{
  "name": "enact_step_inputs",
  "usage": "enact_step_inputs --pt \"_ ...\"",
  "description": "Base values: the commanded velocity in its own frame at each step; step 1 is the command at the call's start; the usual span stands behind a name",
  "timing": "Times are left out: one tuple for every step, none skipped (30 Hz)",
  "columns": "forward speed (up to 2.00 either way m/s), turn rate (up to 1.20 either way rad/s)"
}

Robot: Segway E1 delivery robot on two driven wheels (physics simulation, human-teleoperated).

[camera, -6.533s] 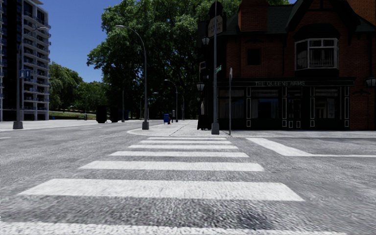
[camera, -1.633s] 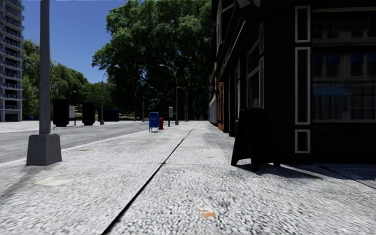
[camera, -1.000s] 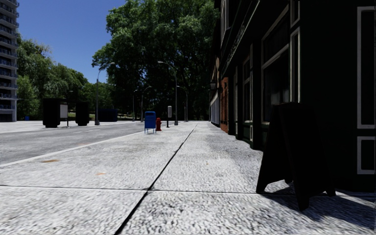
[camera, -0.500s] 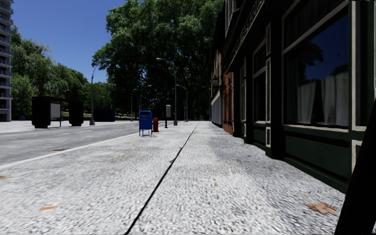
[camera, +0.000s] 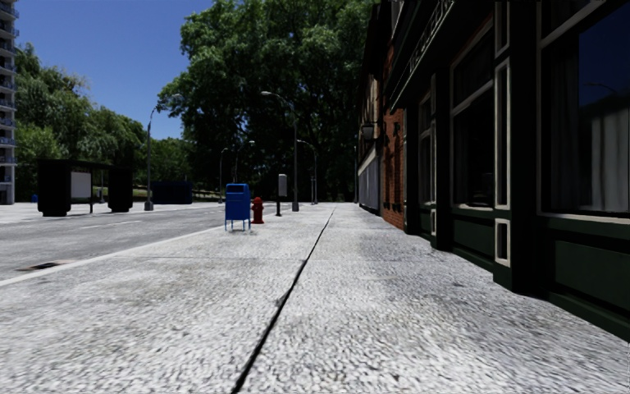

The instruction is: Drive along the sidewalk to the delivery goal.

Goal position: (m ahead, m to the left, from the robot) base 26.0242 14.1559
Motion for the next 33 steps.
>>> enact_step_inputs --pt "2.0 -0.09" --pt "2.0 -0.1" --pt "2.0 -0.11" --pt "2.0 -0.12" --pt "2.0 -0.12" --pt "2.0 -0.16" --pt "2.0 -0.17" --pt "2.0 -0.17" --pt "2.0 -0.17" --pt "2.0 -0.17" --pt "2.0 -0.18" --pt "2.0 -0.18" --pt "2.0 -0.19" --pt "2.0 -0.19" --pt "2.0 -0.22" --pt "2.0 -0.23" --pt "2.0 -0.24" --pt "2.0 -0.24" --pt "2.0 -0.24" --pt "2.0 -0.24" --pt "2.0 -0.24" --pt "2.0 -0.24" --pt "2.0 -0.24" --pt "2.0 -0.24" --pt "2.0 -0.24" --pt "2.0 -0.25" --pt "2.0 -0.25" --pt "2.0 -0.25" --pt "2.0 -0.25" --pt "2.0 -0.25" --pt "2.0 -0.25" --pt "2.0 -0.25" --pt "2.0 -0.1"
